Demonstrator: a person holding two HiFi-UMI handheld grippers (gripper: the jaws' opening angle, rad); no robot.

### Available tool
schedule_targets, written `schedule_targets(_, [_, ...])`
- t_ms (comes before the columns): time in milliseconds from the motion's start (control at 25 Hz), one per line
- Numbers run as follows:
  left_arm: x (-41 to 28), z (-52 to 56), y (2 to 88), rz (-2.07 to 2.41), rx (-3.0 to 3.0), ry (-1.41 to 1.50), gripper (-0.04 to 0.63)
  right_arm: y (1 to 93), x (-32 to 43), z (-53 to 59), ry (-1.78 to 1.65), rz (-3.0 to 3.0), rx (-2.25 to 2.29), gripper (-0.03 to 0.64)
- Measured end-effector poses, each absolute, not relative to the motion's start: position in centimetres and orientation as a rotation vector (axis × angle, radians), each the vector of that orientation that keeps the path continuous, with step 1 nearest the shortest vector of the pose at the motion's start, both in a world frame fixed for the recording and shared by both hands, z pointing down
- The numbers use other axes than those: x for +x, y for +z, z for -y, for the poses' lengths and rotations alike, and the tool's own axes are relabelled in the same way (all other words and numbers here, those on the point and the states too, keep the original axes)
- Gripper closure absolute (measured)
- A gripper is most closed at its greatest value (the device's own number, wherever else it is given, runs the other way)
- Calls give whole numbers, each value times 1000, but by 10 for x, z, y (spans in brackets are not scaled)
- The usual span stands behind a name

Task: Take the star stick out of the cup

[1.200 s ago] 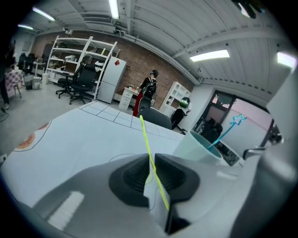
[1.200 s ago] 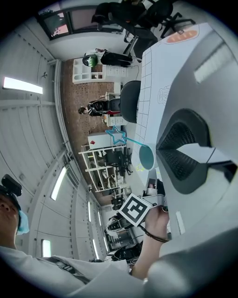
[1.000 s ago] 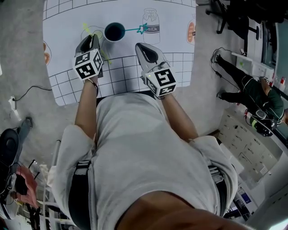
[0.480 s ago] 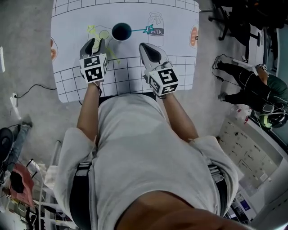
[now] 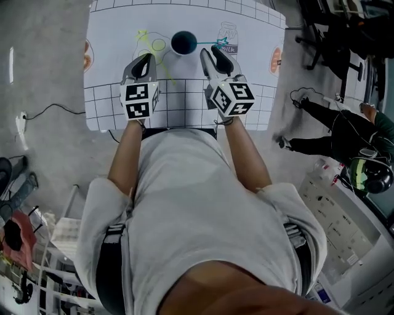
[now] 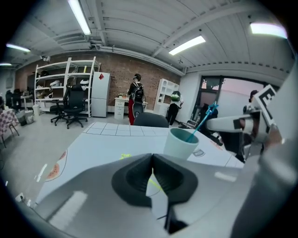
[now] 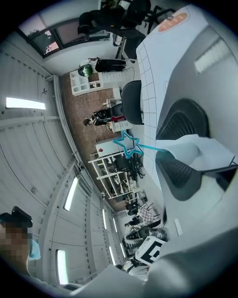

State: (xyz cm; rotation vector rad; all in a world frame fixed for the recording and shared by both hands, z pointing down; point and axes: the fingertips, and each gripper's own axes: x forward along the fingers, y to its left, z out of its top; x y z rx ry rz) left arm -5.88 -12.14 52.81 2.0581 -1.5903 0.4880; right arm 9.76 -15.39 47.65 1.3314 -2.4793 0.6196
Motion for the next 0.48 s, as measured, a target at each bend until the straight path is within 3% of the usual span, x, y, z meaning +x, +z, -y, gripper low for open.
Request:
schedule_targets(240, [-64,115,522,1606,2051,477,592,474,91,170,646,2508,1322,494])
schedule_targets(360, [-68,114,518,1618,2048,465,592,468,88,171,634,2526,1320,588])
schedule_targets(480, [-71,115,513,1632,2045,455,592,455,84,171,606,2560,1316,600])
